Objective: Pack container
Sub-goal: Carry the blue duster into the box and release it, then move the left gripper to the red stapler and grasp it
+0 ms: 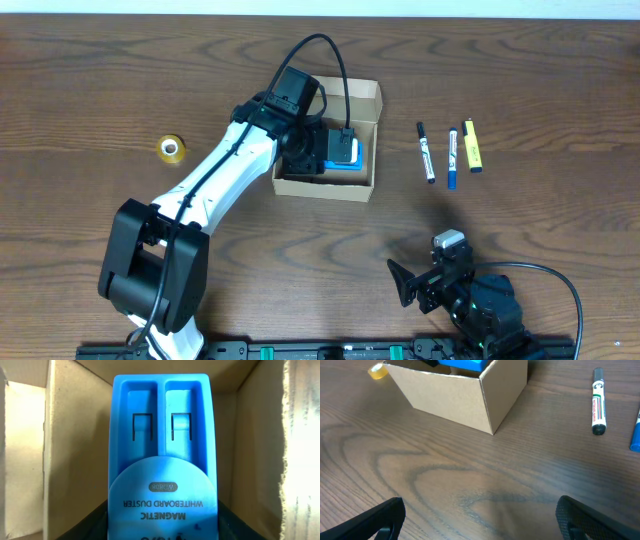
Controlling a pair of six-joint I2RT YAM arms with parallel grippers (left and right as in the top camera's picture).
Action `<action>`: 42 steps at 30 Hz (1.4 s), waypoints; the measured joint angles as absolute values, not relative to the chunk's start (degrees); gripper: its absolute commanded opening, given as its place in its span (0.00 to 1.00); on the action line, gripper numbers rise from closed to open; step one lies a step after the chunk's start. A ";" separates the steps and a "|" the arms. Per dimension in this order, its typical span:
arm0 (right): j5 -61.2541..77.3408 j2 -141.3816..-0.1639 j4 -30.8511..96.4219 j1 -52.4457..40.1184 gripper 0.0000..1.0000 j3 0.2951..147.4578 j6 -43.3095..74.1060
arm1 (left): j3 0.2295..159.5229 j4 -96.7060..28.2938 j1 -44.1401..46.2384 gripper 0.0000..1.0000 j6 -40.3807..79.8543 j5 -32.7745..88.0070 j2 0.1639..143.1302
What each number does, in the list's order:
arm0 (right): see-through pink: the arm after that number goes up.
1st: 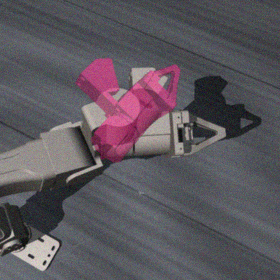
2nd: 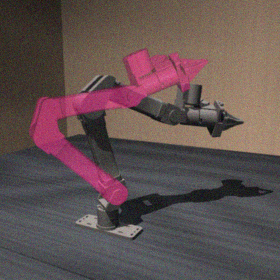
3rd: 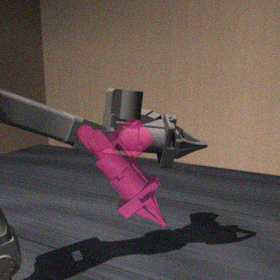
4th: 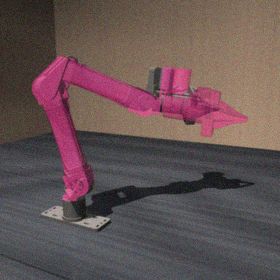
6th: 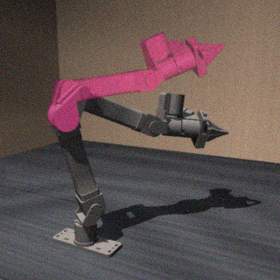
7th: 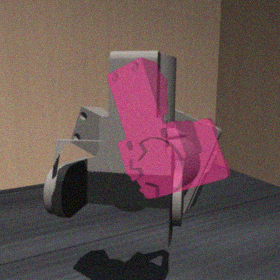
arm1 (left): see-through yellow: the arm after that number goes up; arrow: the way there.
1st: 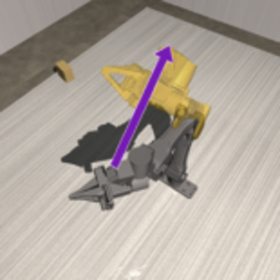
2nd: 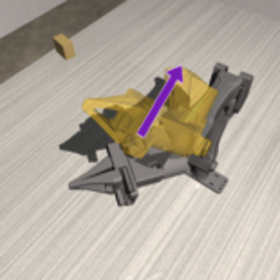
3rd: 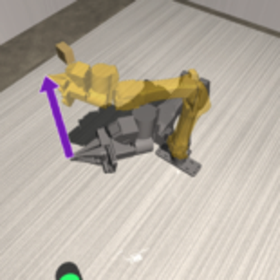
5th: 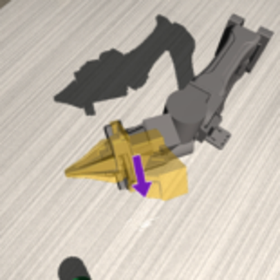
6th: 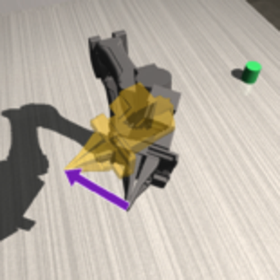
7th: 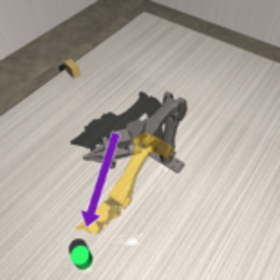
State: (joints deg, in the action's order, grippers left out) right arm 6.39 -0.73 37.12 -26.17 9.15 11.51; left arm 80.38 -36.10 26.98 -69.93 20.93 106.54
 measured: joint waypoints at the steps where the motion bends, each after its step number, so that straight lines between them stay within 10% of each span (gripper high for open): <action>1: 6.39 -0.73 37.12 -26.17 0.99 9.15 11.49 | 80.38 -36.47 26.81 0.23 -69.97 21.56 106.54; 12: 6.39 -0.73 37.12 -26.17 0.99 9.15 11.49 | 80.38 -40.49 25.15 0.28 -70.43 25.47 106.54; 26: 6.39 -0.73 37.12 -26.17 0.99 9.15 11.51 | 80.38 -40.51 25.06 0.78 -70.63 25.80 106.54; 42: 6.39 -0.73 37.12 -26.17 0.99 9.15 11.51 | 83.33 -40.95 25.02 0.82 -63.99 25.65 106.32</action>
